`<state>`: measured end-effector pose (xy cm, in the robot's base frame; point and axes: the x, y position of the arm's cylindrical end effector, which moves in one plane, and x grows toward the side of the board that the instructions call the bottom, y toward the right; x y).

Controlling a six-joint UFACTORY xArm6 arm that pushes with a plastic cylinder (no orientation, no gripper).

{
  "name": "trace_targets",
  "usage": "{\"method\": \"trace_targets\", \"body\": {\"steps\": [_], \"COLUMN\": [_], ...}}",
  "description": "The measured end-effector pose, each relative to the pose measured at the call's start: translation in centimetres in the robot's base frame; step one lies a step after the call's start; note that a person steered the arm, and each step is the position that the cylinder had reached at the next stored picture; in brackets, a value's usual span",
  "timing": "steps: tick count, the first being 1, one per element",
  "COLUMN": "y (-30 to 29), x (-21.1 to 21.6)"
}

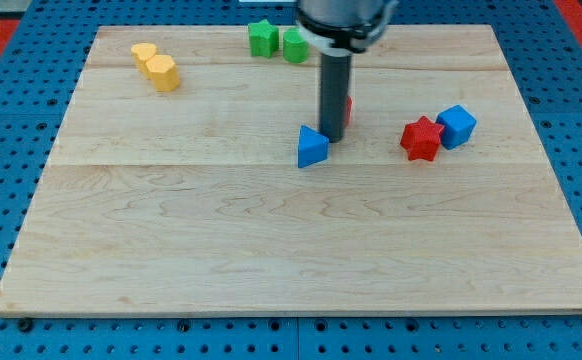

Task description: Slide the red circle to the yellow hexagon

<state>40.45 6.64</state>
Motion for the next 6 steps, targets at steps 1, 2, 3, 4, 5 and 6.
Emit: {"method": "trace_targets", "body": {"steps": [1, 2, 3, 4, 5, 6], "y": [3.6, -3.6, -12.4, -10.1, -7.9, -13.3], "x": [-3.7, -5.4, -7.0, -5.0, -3.4, -1.0]}}
